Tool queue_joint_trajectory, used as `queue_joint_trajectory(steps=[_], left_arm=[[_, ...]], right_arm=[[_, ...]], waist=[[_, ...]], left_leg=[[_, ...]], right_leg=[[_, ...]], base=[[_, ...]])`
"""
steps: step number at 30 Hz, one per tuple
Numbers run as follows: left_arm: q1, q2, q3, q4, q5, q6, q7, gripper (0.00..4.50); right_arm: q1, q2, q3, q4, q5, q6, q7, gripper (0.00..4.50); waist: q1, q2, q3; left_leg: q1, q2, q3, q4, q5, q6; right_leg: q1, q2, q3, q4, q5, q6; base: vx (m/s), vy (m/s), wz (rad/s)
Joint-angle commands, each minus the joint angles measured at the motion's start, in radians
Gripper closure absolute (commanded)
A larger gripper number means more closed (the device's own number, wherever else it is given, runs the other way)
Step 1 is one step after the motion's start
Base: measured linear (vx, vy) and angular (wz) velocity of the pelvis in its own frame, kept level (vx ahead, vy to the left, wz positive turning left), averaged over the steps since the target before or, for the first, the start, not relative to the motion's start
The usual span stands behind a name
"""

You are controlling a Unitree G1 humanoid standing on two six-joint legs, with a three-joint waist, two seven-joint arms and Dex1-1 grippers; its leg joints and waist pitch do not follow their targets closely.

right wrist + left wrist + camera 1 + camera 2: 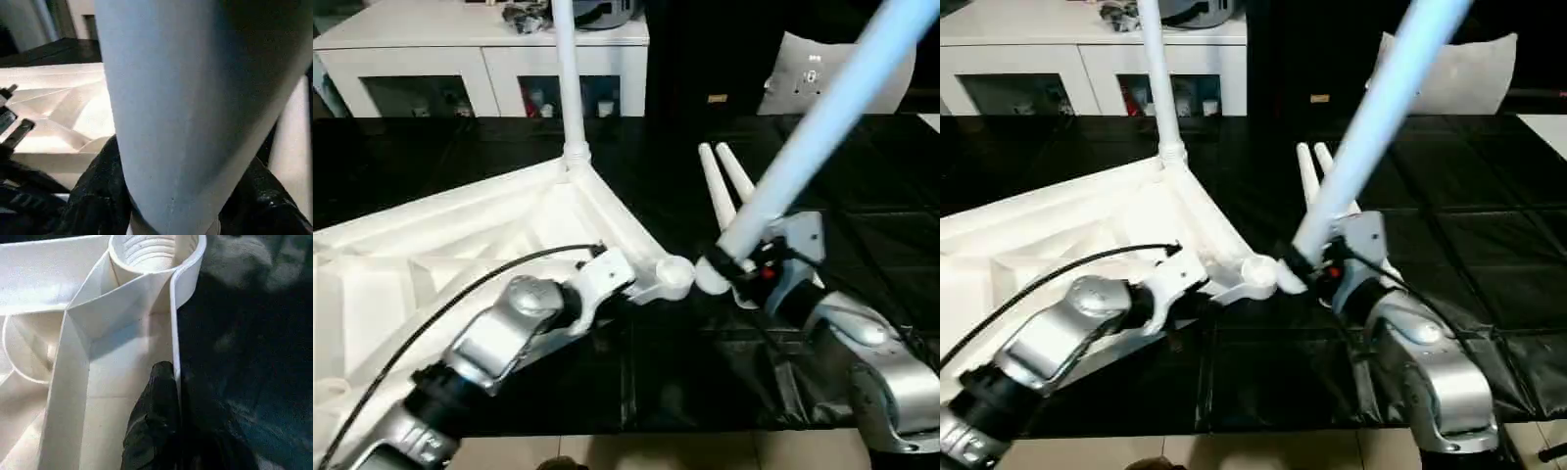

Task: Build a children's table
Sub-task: Move to table, then insert table leg to table base

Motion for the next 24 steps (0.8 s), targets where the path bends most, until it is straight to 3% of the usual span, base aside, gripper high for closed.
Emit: queue_joint_trajectory(steps=[1, 5, 10, 14, 15, 16, 17, 18, 19, 21, 24], left_arm=[[0.021, 0.039, 0.047, -0.020, -0.018, -0.096, -0.047, 4.50], [0.065, 0.146, 0.047, -0.025, -0.024, -0.235, -0.176, 4.50], [0.085, 0.215, 0.076, 0.008, -0.025, -0.292, -0.237, 4.50], [0.088, 0.181, 0.117, 0.022, -0.042, -0.269, -0.195, 4.50], [0.091, 0.172, 0.128, 0.022, -0.057, -0.266, -0.197, 4.50], [0.097, 0.166, 0.138, 0.018, -0.077, -0.273, -0.203, 4.05], [0.100, 0.164, 0.141, 0.017, -0.086, -0.284, -0.209, 3.91], [0.101, 0.163, 0.142, 0.016, -0.091, -0.291, -0.213, 3.87], [0.102, 0.156, 0.145, 0.015, -0.090, -0.296, -0.206, 3.87], [0.103, 0.147, 0.147, 0.016, -0.077, -0.309, -0.194, 3.66], [0.103, 0.138, 0.134, 0.031, -0.041, -0.314, -0.179, 3.48]], right_arm=[[-0.019, -0.004, 0.017, -0.007, 0.008, 0.016, 0.015, 2.61], [-0.022, 0.003, 0.052, 0.005, -0.007, 0.010, 0.023, 2.61], [-0.025, 0.023, 0.093, 0.014, -0.016, 0.000, 0.033, 2.61], [-0.030, 0.031, 0.109, 0.021, -0.016, -0.006, 0.038, 2.61], [-0.031, 0.034, 0.111, 0.022, -0.015, -0.012, 0.041, 2.61], [-0.030, 0.037, 0.114, 0.024, -0.015, -0.017, 0.042, 2.61], [-0.030, 0.037, 0.116, 0.025, -0.016, -0.020, 0.043, 2.61], [-0.030, 0.038, 0.118, 0.026, -0.016, -0.021, 0.043, 2.61], [-0.031, 0.039, 0.119, 0.027, -0.018, -0.022, 0.045, 2.61], [-0.032, 0.041, 0.121, 0.029, -0.020, -0.024, 0.049, 2.61], [-0.034, 0.041, 0.129, 0.034, -0.022, -0.028, 0.056, 2.61]], waist=[[-0.002, -0.022, -0.050], [-0.009, -0.010, -0.048], [-0.010, -0.013, -0.048], [-0.010, -0.016, -0.048], [-0.008, -0.012, -0.048], [-0.008, -0.019, -0.048], [-0.007, -0.017, -0.049], [-0.005, -0.016, -0.051], [-0.006, -0.025, -0.051], [-0.006, -0.020, -0.049], [-0.006, -0.023, -0.049]], left_leg=[[0.001, 0.066, -0.021, -0.073, -0.150, 0.030], [0.007, 0.069, -0.023, -0.079, -0.182, 0.017], [0.009, 0.073, -0.021, -0.082, -0.188, 0.008], [0.009, 0.072, -0.019, -0.081, -0.180, 0.002], [0.009, 0.072, -0.019, -0.081, -0.181, 0.000], [0.008, 0.071, -0.017, -0.080, -0.179, 0.002], [0.005, 0.071, -0.018, -0.079, -0.166, 0.004], [0.007, 0.071, -0.017, -0.077, -0.160, 0.006], [0.006, 0.072, -0.016, -0.077, -0.153, 0.011], [0.007, 0.073, -0.017, -0.078, -0.151, 0.014], [0.009, 0.074, -0.017, -0.079, -0.169, 0.009]], right_leg=[[0.040, -0.088, 0.052, -0.086, -0.131, -0.188], [0.029, -0.086, 0.052, -0.087, -0.205, -0.169], [0.024, -0.085, 0.052, -0.081, -0.155, -0.185], [0.027, -0.089, 0.053, -0.075, -0.116, -0.199], [0.027, -0.090, 0.053, -0.075, -0.122, -0.201], [0.028, -0.090, 0.054, -0.077, -0.123, -0.202], [0.031, -0.092, 0.054, -0.074, -0.113, -0.204], [0.029, -0.092, 0.054, -0.074, -0.100, -0.208], [0.030, -0.091, 0.054, -0.074, -0.088, -0.210], [0.028, -0.089, 0.052, -0.072, -0.076, -0.210], [0.028, -0.089, 0.053, -0.073, -0.086, -0.206]], base=[[0.000, 0.000, 0.00], [0.000, 0.000, 0.00], [0.000, 0.000, 0.00], [0.000, 0.000, 0.00], [0.000, 0.000, 0.00], [0.000, 0.000, 0.00], [0.000, 0.000, 0.00], [0.000, 0.000, 0.00], [0.000, 0.000, 0.00], [0.000, 0.000, 0.00], [0.000, 0.000, 0.00]])
